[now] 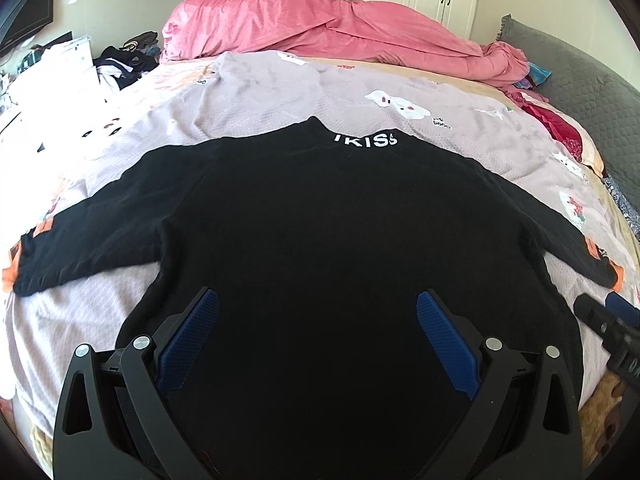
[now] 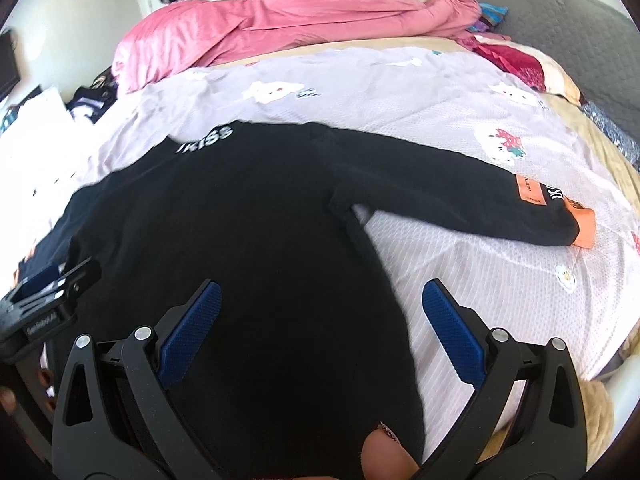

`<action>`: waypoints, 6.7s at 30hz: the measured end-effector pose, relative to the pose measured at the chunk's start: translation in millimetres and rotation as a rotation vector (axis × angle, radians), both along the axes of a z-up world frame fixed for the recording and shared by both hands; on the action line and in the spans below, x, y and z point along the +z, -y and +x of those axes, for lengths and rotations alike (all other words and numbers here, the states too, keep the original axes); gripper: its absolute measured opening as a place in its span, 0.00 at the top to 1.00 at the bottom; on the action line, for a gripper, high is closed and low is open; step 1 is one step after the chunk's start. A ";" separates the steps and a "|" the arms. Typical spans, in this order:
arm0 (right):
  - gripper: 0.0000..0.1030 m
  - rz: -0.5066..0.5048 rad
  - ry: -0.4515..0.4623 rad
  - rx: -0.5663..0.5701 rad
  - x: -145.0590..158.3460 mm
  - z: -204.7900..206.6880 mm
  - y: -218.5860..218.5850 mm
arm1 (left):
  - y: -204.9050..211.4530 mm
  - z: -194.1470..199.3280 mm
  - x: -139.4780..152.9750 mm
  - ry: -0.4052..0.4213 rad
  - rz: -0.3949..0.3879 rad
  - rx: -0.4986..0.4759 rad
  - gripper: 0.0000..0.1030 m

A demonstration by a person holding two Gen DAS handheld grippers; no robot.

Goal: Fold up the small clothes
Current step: 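Reach the right tool to the orange sleeve cuff and close on it, then lift the sleeve with the right tool and carry it across the shirt body, then close the left tool on the orange cuff while the right tool releases it, then lower the cuff onto the shirt body with the left tool and open it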

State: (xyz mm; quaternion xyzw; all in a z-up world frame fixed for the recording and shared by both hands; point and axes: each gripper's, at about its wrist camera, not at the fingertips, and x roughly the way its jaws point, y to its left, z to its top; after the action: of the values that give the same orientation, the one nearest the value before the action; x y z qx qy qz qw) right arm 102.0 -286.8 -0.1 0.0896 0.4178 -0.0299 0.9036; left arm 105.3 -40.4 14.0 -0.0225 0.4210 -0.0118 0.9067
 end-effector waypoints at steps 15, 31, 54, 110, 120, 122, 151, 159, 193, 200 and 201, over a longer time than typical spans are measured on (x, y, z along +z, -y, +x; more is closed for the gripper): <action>0.08 0.071 -0.053 -0.293 -23.9 51.7 108.5 | 9.1 61.9 -8.7 -0.047 0.009 0.012 0.04; 0.08 0.257 -0.108 -0.649 -70.0 43.9 219.8 | -6.6 117.4 -34.0 -0.108 0.007 0.068 0.04; 0.75 0.245 0.028 -0.727 -58.4 92.3 248.8 | -13.0 139.9 -32.0 -0.067 -0.023 0.137 0.04; 0.96 -0.044 0.320 0.435 10.9 115.3 -162.1 | -149.5 83.0 -7.8 -0.080 -0.406 0.230 0.04; 0.91 -0.064 0.257 0.527 -4.1 108.2 -182.0 | -151.8 85.0 -16.3 -0.094 -0.488 0.224 0.04; 0.87 -0.051 0.244 0.546 -4.9 105.2 -180.8 | -148.9 86.4 -17.6 -0.099 -0.505 0.214 0.04; 0.44 0.231 0.246 0.315 16.1 73.1 -23.7 | -69.0 102.6 -51.7 -0.195 -0.547 0.084 0.47; 0.44 0.251 0.253 0.166 17.4 81.7 27.3 | -68.6 106.6 -32.5 -0.085 -0.546 0.051 0.88; 0.44 0.045 -0.044 0.273 -40.9 105.8 -27.3 | -61.1 94.1 -48.0 -0.108 -0.219 0.006 0.62; 0.37 0.101 -0.055 0.259 -43.4 103.1 -23.8 | -66.7 81.4 -42.0 -0.067 -0.247 0.011 0.44; 0.37 0.105 -0.049 0.263 -41.8 101.6 -24.8 | -65.4 80.3 -40.0 -0.061 -0.242 0.013 0.39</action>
State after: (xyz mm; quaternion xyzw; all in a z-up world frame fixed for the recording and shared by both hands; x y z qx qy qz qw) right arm 203.6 -262.0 -41.9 0.0807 0.4488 0.1083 0.8833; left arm 185.6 24.9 -26.0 -0.1349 0.4439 -0.0562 0.8841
